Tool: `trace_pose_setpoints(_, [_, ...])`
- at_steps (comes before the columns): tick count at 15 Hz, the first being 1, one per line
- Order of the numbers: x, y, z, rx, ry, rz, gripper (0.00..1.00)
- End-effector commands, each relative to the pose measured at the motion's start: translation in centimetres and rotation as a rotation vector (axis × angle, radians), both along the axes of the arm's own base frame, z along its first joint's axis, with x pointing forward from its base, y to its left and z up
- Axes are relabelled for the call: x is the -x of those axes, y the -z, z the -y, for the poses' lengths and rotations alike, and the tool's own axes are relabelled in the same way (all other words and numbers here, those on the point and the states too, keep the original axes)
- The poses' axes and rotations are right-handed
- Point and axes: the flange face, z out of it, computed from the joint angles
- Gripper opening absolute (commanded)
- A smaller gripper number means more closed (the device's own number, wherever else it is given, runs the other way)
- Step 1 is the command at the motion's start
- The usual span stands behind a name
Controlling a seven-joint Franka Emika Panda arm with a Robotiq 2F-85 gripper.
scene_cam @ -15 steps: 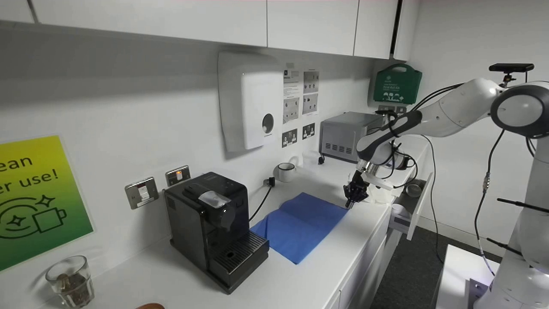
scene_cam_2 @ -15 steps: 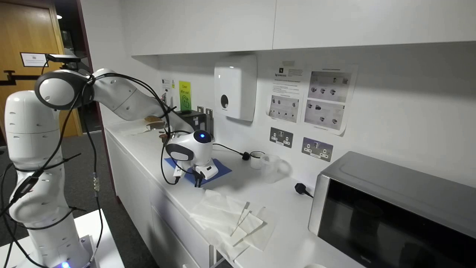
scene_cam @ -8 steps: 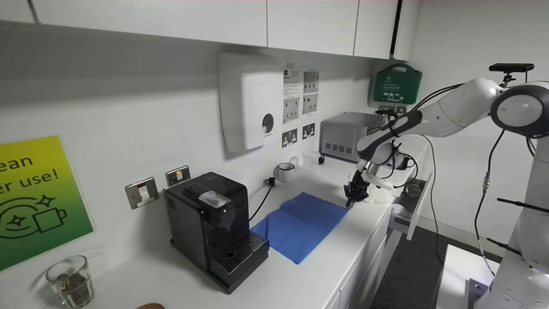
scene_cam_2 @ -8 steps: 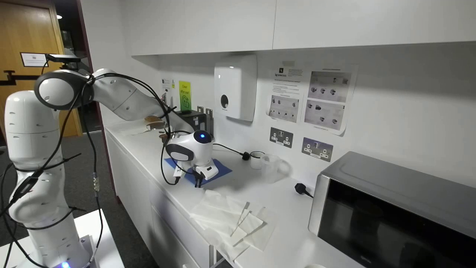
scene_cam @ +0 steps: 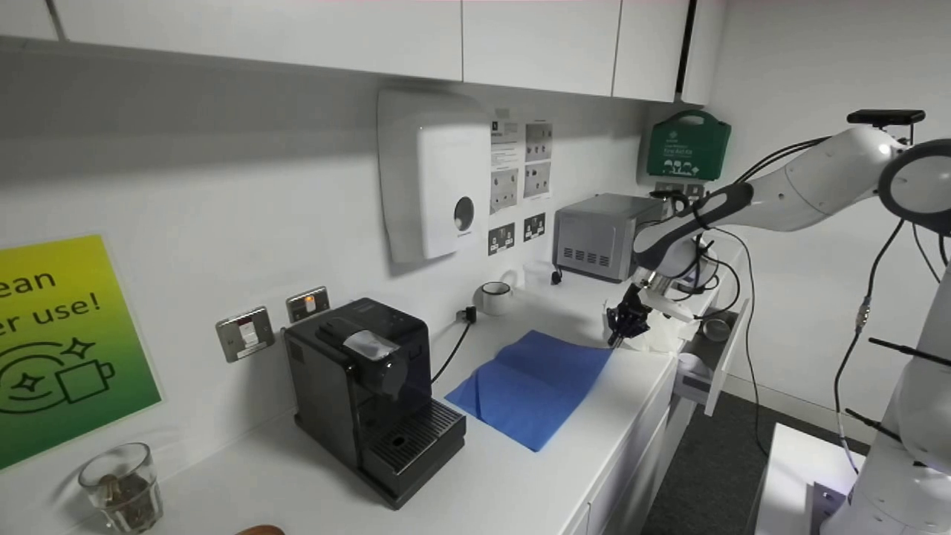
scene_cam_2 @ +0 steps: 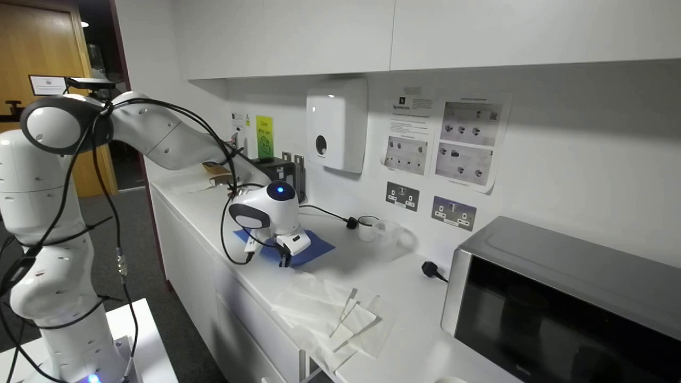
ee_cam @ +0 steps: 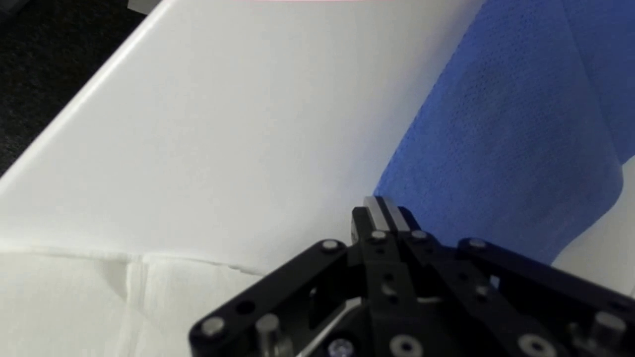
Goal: Fold the blue towel in half
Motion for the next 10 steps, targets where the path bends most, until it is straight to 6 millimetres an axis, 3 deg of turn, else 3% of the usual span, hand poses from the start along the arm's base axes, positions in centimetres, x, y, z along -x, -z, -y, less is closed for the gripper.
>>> trace_pose_setpoints(1, [2.5,-2.0,-0.2,0.052,0.015,0.066,0.00])
trace_pose_setpoints(10, [6.2,-3.8,-1.2,0.270,-0.033,0.159,0.00])
